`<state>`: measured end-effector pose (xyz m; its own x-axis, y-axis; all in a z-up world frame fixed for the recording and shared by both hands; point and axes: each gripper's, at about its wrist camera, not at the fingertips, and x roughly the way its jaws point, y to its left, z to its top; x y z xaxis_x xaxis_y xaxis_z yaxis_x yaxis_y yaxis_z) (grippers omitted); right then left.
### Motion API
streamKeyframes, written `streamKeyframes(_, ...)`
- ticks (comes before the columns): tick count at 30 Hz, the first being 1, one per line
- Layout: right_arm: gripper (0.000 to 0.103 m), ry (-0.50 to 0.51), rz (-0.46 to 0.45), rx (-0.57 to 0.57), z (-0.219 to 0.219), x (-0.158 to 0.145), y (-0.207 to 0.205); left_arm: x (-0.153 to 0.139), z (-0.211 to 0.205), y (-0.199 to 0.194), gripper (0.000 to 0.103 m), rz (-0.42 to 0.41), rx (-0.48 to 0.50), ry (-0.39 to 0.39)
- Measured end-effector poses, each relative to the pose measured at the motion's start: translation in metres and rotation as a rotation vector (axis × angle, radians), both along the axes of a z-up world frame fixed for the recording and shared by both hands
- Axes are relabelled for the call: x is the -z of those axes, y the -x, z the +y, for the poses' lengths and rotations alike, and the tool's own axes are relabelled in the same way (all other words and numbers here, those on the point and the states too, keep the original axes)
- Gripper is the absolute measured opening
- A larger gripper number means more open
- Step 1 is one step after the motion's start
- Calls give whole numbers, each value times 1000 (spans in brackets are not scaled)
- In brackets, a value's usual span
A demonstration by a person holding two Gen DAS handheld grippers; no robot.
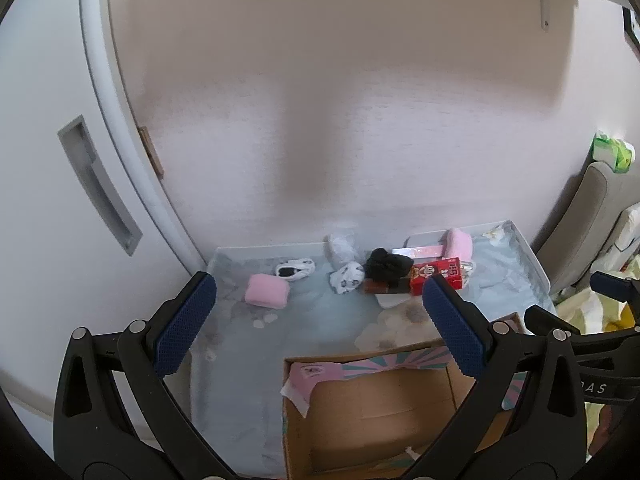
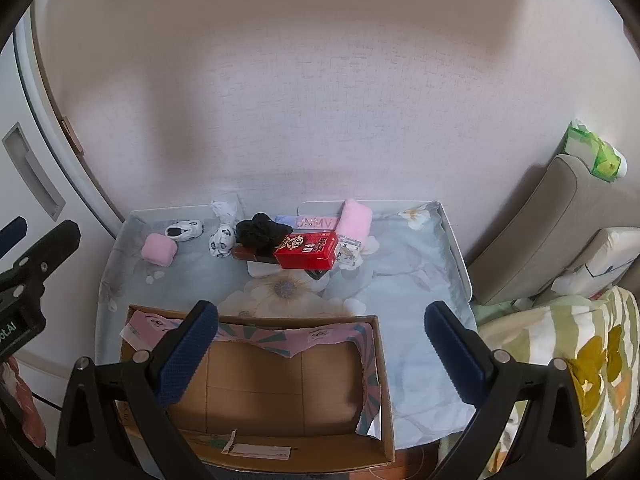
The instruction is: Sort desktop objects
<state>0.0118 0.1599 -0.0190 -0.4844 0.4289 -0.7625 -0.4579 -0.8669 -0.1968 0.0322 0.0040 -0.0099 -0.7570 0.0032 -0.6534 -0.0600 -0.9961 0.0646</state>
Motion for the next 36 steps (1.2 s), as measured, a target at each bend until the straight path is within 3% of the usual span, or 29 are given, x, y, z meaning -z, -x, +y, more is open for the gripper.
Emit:
streamKeyframes(4, 102, -28, -12, 13, -2, 0, 1, -1, -1, -1, 103, -1, 3, -14)
streamKeyframes(13, 102, -53, -23, 9, -2, 0, 1, 0, -6, 1, 103, -2, -58, 39)
streamKeyframes(19, 102, -39, -22, 4, -1, 1, 2, 4, -15, 5, 103, -8, -119, 37)
streamKeyframes(26, 102, -25, -22, 0, 2, 2, 4, 11, -17, 9, 103, -46, -118, 58)
streamKeyframes(32, 102, -15, -25, -4, 1, 6, 9, 12, -18, 13, 103, -85, -57, -17)
streamKeyframes(36, 102, -15, -24, 2, 1, 8, 13, 12, -26, 17, 103, -84, -70, -48)
